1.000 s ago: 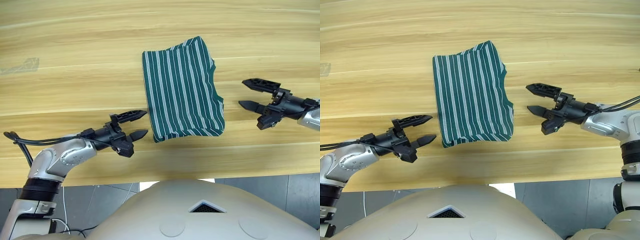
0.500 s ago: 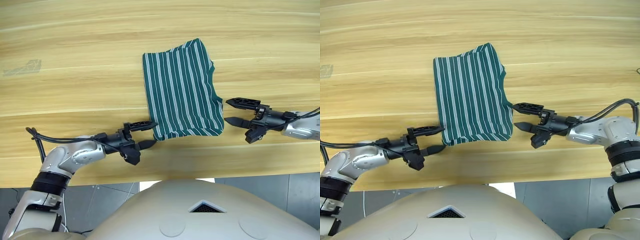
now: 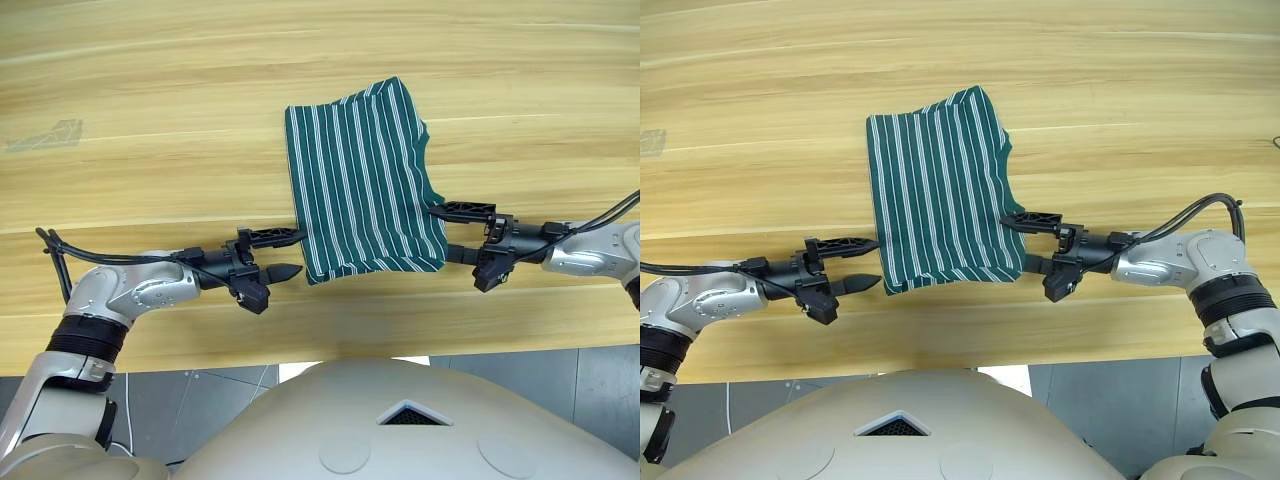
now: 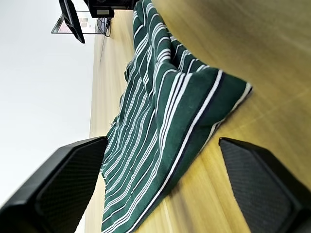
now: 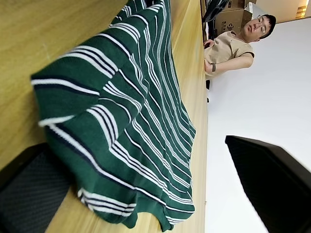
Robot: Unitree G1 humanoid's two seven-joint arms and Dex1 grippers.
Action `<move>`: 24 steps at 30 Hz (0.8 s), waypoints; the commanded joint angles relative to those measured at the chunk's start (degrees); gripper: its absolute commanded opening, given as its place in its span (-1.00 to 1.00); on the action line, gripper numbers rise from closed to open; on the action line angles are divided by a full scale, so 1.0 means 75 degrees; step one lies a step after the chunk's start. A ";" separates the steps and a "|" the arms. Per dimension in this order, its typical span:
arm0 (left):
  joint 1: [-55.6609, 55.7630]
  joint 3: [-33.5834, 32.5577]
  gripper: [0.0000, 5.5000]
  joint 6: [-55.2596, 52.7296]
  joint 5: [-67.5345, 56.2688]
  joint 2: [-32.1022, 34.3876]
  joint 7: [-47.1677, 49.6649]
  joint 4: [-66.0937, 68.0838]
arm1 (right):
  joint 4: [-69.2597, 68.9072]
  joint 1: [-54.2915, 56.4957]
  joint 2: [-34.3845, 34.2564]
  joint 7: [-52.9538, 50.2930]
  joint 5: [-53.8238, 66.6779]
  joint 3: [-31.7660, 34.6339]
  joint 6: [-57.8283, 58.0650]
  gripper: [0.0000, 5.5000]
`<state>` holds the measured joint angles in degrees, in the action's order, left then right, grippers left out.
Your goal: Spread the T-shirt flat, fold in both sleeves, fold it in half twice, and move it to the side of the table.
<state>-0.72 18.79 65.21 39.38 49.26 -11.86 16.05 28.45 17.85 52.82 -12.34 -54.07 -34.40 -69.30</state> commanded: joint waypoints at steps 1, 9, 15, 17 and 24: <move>-0.0208 0.0627 0.55 -0.0163 0.1244 0.0183 -0.0322 0.0303 | 0.0232 -0.0342 -0.0193 0.0868 -0.0366 -0.0542 -0.0031 0.96; -0.0026 0.0990 0.56 -0.0235 0.1336 0.0059 -0.0188 0.0521 | 0.0288 -0.0367 -0.0363 0.1385 0.0127 -0.0659 -0.0081 0.66; 0.0040 0.1291 0.48 -0.0238 0.1300 0.0041 -0.0205 0.0559 | 0.0214 -0.0438 -0.0333 0.1708 0.0415 -0.0636 -0.0047 0.65; 0.0028 0.1344 0.38 -0.0242 0.1268 0.0069 -0.0216 0.0522 | 0.0195 -0.0461 -0.0326 0.1777 0.0462 -0.0620 -0.0023 0.65; 0.0021 0.1458 0.03 -0.0357 0.1196 0.0135 -0.0128 0.0549 | 0.0116 -0.0479 -0.0387 0.1650 0.0279 -0.0489 0.0114 0.29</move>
<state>2.87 25.92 64.91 41.36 49.30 -9.30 17.19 28.39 16.46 50.55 -3.44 -47.08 -36.20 -69.64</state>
